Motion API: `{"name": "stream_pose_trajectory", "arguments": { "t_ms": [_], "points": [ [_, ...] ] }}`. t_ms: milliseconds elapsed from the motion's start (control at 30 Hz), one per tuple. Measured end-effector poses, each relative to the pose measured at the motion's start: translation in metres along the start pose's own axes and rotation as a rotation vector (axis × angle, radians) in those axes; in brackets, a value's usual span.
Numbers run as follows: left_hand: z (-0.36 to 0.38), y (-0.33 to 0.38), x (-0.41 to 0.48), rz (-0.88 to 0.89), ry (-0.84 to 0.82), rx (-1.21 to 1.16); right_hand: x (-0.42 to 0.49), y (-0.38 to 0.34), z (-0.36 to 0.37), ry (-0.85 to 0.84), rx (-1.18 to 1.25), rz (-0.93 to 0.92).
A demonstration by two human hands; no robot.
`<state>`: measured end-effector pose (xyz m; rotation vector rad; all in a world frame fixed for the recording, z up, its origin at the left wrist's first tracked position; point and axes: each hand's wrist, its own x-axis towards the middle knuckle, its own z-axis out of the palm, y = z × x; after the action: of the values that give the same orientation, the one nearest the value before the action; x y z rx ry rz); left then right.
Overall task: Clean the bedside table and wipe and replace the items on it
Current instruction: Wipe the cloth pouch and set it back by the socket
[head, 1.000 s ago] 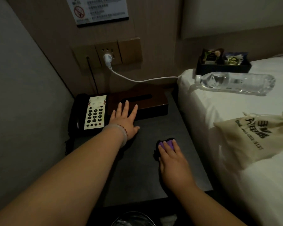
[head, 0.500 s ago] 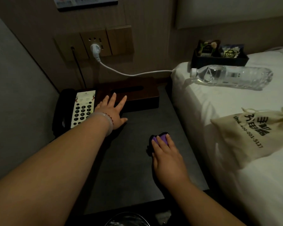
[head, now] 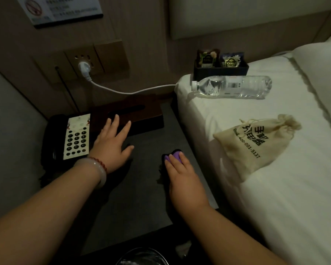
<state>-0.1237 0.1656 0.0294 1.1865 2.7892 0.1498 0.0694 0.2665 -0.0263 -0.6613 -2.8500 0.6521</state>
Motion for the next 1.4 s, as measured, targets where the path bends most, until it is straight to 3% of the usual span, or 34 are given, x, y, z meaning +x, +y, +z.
{"name": "stream_pose_trajectory", "arguments": {
  "t_ms": [200,367,533,700,1133,1300,1400],
  "points": [
    [0.000,0.039,-0.046,0.098,0.136,-0.363,-0.051,-0.009,-0.058,0.466,0.000,-0.140],
    [0.001,0.113,-0.056,0.380,0.078,-0.460,-0.074,0.019,-0.109,0.699,-0.033,-0.025],
    [0.003,0.188,-0.036,0.488,-0.104,-0.375,-0.077,0.045,-0.121,0.696,-0.052,0.166],
    [0.001,0.219,-0.025,0.323,-0.243,-0.658,-0.073,0.050,-0.118,0.690,-0.019,0.195],
    [-0.004,0.151,-0.073,-0.025,0.305,-0.995,-0.063,0.015,-0.110,0.714,0.087,0.096],
    [-0.009,0.105,-0.114,-0.141,0.487,-1.067,-0.046,-0.031,-0.093,0.685,0.502,0.072],
    [-0.009,0.085,-0.133,-0.171,0.583,-1.070,-0.029,-0.066,-0.077,0.542,0.913,0.165]
  ]
}}
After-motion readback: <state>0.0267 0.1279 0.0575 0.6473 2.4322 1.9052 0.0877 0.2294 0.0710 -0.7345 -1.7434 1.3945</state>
